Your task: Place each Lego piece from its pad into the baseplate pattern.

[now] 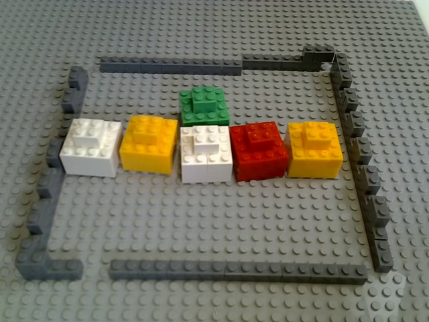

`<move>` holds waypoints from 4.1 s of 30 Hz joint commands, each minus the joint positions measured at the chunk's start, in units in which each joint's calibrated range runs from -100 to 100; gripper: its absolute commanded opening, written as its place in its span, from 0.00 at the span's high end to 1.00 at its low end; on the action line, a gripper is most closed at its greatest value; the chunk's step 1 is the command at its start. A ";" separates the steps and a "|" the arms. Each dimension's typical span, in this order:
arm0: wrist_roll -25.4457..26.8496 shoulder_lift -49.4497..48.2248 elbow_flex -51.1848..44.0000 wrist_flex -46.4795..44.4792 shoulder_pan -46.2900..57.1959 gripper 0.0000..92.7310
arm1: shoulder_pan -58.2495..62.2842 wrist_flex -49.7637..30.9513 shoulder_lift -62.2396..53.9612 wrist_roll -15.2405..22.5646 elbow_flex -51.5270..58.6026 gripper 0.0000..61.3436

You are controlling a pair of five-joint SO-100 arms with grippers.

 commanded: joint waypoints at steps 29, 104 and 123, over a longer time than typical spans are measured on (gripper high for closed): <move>0.35 -1.65 -2.81 0.50 -0.90 0.95 | 0.59 1.05 -1.18 2.54 -5.41 1.00; -0.13 -57.27 43.51 7.66 -31.15 0.96 | 61.16 -13.11 -70.63 -5.62 79.47 1.00; 0.06 -62.51 44.14 10.67 -41.67 0.96 | 68.92 -23.44 -59.38 -8.16 80.64 1.00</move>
